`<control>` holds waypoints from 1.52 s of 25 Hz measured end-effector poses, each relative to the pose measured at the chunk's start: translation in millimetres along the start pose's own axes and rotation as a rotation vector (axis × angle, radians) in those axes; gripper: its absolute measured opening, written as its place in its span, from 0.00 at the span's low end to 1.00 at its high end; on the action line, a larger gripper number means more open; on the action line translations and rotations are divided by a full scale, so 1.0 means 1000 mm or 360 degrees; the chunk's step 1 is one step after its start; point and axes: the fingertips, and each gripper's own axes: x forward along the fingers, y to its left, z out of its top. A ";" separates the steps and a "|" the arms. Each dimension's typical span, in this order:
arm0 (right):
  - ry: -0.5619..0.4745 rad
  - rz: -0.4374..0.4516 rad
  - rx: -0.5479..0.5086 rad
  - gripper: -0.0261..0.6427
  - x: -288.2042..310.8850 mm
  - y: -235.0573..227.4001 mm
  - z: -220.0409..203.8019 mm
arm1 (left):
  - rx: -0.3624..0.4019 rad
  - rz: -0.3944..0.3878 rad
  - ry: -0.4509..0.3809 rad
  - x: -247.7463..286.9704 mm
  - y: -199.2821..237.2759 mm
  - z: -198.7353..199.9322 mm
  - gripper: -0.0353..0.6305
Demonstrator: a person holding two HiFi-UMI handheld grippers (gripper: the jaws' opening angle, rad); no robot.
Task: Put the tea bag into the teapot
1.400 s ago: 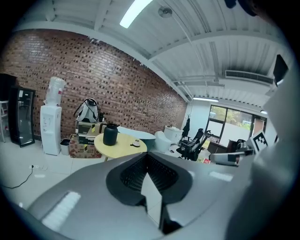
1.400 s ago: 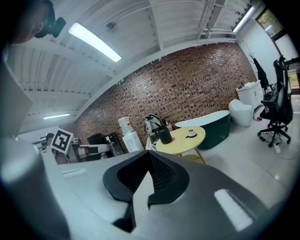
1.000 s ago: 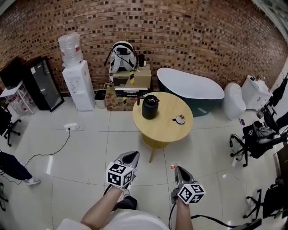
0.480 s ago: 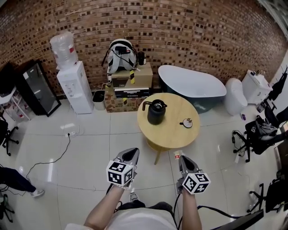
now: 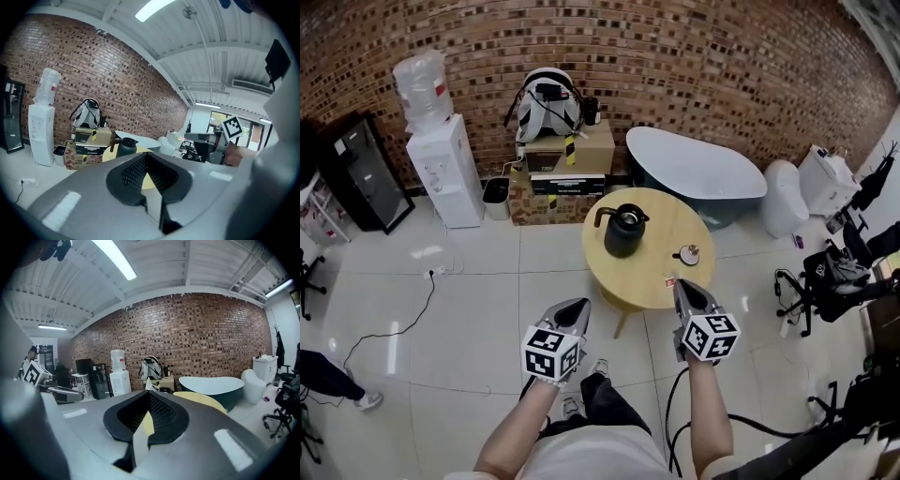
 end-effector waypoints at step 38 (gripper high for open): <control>0.0690 0.0177 -0.0509 0.05 0.314 -0.079 -0.040 | -0.0161 0.0105 0.0131 0.141 0.071 -0.013 0.07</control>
